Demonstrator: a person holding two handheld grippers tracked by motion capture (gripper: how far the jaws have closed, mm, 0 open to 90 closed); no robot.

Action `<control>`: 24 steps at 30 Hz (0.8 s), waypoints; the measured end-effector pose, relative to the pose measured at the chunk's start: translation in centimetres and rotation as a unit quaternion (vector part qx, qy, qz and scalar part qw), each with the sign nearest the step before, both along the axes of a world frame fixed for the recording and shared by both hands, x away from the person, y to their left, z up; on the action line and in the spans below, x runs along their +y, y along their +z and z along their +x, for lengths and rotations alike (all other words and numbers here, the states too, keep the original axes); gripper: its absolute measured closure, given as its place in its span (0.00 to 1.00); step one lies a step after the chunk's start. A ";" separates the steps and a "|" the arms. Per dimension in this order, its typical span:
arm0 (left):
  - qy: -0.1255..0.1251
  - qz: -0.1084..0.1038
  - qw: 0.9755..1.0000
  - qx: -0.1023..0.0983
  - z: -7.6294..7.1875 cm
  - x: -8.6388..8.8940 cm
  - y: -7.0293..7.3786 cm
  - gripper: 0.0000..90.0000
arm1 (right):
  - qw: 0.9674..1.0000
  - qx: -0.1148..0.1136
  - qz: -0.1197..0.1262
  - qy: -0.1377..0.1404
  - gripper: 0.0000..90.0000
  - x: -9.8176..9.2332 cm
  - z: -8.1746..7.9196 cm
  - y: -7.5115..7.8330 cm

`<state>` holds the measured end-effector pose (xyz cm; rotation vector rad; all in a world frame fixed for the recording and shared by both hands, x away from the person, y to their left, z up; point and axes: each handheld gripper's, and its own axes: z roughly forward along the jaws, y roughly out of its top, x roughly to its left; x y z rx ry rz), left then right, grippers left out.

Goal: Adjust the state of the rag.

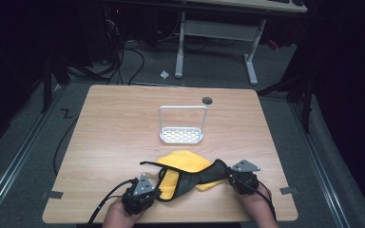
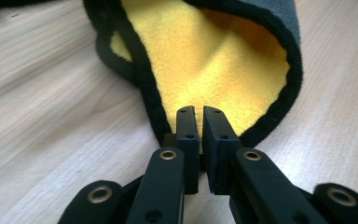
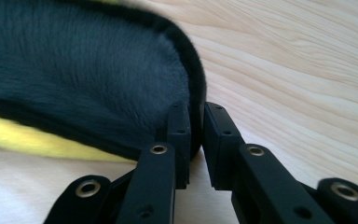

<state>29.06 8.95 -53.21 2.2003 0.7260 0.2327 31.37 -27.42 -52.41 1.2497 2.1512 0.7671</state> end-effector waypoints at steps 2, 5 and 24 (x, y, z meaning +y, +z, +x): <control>0.004 -0.001 1.000 0.001 0.1 0.3 0.0 0.94 | 1.000 0.002 0.006 -0.009 0.91 -0.4 0.3 0.0; 0.011 -0.001 1.000 0.001 0.2 0.7 0.0 0.94 | 1.000 0.004 0.011 -0.013 0.91 -0.6 0.5 0.0; -0.034 -0.048 0.998 0.000 -0.8 -1.8 0.2 0.47 | 0.992 -0.088 0.083 0.047 0.63 2.9 -2.0 5.6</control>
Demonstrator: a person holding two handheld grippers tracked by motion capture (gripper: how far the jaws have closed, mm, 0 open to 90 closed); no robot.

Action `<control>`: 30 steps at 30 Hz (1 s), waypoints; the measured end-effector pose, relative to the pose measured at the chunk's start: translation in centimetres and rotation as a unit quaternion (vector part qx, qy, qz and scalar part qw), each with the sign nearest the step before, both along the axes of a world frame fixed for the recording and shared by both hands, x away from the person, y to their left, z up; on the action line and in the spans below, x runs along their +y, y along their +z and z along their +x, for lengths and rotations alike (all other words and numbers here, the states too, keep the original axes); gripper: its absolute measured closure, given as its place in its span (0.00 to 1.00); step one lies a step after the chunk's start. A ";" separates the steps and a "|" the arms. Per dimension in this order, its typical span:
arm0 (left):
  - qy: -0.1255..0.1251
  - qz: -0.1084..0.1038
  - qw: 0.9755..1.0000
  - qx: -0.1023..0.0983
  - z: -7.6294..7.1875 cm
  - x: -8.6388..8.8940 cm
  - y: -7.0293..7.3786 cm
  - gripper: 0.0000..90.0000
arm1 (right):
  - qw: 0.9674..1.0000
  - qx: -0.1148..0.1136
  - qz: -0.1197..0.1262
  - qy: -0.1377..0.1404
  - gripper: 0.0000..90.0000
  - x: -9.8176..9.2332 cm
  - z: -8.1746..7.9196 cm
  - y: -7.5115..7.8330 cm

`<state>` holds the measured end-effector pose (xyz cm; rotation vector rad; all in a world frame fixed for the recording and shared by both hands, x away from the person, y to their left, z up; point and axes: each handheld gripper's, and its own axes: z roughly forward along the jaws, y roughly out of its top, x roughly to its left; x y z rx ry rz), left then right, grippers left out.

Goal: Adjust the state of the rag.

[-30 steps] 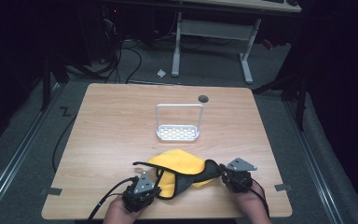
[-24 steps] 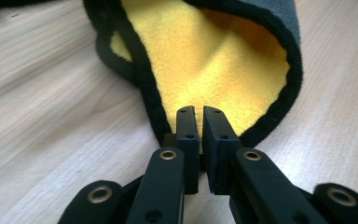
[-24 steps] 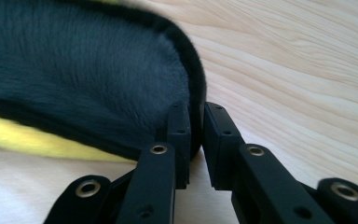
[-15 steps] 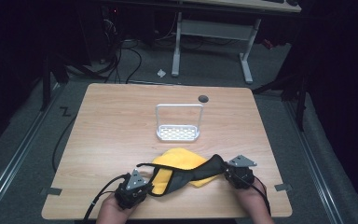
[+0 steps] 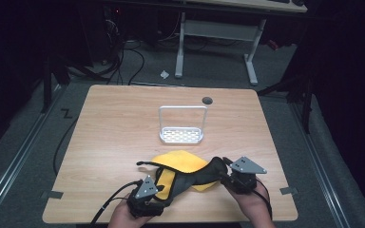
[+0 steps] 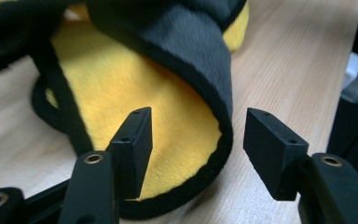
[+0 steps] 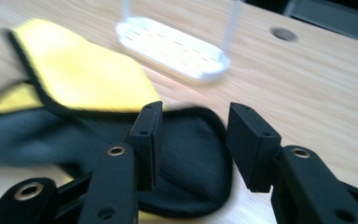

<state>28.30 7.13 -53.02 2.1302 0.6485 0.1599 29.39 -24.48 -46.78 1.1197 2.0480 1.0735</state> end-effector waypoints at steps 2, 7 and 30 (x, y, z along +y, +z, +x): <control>-0.003 0.014 1.000 0.008 0.0 -0.4 -0.4 0.51 | 1.000 0.001 0.011 0.024 0.63 1.2 -0.1 0.2; 0.015 0.013 1.000 0.013 0.3 -0.2 -0.5 0.76 | 0.996 0.017 0.010 0.088 0.63 5.3 0.1 -0.8; 0.092 -0.047 0.995 0.016 2.2 5.1 1.3 0.95 | 0.996 0.050 -0.063 -0.040 0.93 -2.1 3.1 -3.4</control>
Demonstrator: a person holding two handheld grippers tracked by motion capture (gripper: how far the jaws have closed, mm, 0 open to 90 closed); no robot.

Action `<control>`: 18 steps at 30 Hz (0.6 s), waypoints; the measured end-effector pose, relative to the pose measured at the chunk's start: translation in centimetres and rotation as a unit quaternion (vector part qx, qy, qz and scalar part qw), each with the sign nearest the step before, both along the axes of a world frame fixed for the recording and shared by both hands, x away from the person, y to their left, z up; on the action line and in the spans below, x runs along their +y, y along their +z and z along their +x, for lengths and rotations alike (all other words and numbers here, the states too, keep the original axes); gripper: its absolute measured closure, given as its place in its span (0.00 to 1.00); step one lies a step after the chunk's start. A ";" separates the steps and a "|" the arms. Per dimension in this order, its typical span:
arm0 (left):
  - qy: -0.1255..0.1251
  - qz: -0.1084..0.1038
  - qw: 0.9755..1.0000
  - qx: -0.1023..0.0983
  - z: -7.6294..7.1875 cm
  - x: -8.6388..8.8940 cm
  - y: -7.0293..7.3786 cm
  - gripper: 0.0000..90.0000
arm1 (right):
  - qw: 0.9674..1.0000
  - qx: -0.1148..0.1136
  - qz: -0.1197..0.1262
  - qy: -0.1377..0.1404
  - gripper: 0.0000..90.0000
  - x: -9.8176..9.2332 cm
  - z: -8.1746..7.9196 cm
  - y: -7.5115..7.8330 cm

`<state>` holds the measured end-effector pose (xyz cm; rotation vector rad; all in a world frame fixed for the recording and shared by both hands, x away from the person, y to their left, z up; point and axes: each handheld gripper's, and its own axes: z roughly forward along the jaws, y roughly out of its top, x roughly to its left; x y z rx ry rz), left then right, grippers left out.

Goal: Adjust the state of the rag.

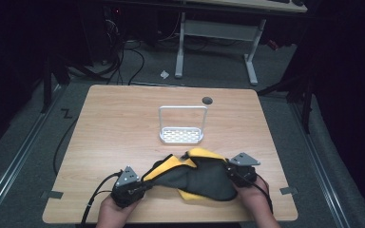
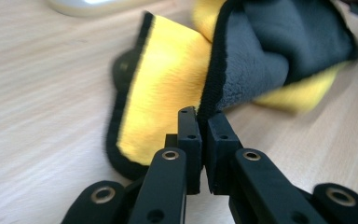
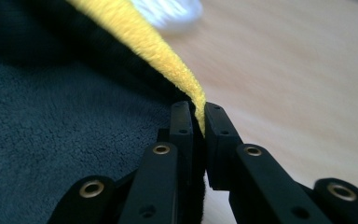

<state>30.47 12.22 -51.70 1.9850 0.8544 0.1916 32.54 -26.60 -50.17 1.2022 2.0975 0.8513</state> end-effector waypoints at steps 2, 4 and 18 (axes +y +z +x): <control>0.008 -0.008 1.000 -0.006 0.0 0.5 0.4 0.95 | 1.000 0.025 0.004 -0.018 0.93 -1.5 0.4 -0.8; 0.015 -0.011 1.000 -0.015 0.0 1.0 1.0 0.95 | 0.999 0.040 0.007 -0.026 0.93 -2.1 0.7 -1.3; 0.055 -0.048 0.997 -0.025 0.5 3.1 1.6 0.73 | 0.997 0.051 0.009 -0.050 0.73 -2.7 0.9 -1.6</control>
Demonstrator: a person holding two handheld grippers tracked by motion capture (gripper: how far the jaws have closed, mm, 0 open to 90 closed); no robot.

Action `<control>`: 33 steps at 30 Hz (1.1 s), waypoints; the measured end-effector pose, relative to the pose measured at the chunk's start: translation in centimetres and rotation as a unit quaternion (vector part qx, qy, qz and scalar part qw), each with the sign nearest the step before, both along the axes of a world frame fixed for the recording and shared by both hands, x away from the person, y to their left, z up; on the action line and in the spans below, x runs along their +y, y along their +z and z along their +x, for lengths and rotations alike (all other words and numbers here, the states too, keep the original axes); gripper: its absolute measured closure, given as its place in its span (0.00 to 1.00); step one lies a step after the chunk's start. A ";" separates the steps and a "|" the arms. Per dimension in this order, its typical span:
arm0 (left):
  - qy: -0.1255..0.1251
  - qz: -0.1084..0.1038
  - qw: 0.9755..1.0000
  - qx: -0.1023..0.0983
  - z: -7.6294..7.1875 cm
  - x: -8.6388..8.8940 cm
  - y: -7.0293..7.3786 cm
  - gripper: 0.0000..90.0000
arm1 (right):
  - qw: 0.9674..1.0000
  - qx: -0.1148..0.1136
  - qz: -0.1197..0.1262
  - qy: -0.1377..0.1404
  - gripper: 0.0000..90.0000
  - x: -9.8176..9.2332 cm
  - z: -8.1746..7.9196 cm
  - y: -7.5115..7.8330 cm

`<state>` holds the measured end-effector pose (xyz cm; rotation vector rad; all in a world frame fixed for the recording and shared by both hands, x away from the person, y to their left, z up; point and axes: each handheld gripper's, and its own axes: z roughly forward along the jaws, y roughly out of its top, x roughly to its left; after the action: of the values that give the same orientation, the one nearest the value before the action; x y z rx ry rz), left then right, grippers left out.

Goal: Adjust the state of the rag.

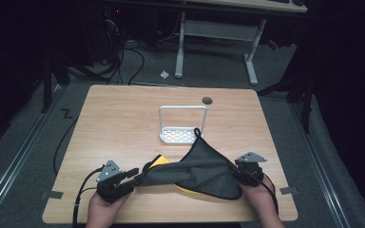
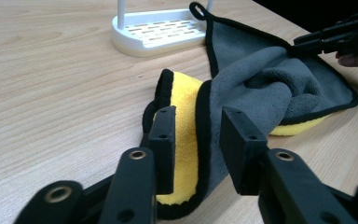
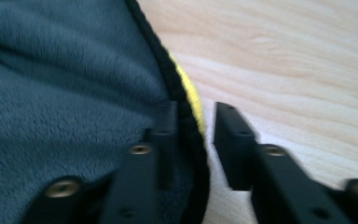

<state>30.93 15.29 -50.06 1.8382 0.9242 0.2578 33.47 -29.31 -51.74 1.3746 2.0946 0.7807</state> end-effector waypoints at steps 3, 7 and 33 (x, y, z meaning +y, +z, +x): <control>0.001 0.005 1.000 0.003 0.1 0.2 -0.3 0.70 | 0.999 -0.030 0.019 0.004 0.62 0.5 -0.6 1.2; 0.011 0.001 1.000 0.020 0.6 0.8 -1.0 0.68 | 0.996 -0.080 0.016 0.045 0.63 2.7 -2.1 2.8; 0.004 0.019 0.998 0.061 0.5 1.5 -2.4 0.67 | 0.994 0.002 0.017 0.107 0.89 5.5 -0.7 0.6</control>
<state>31.47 16.81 -52.44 1.9014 1.0178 0.1701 32.76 -23.85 -51.12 1.1802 2.2679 0.9025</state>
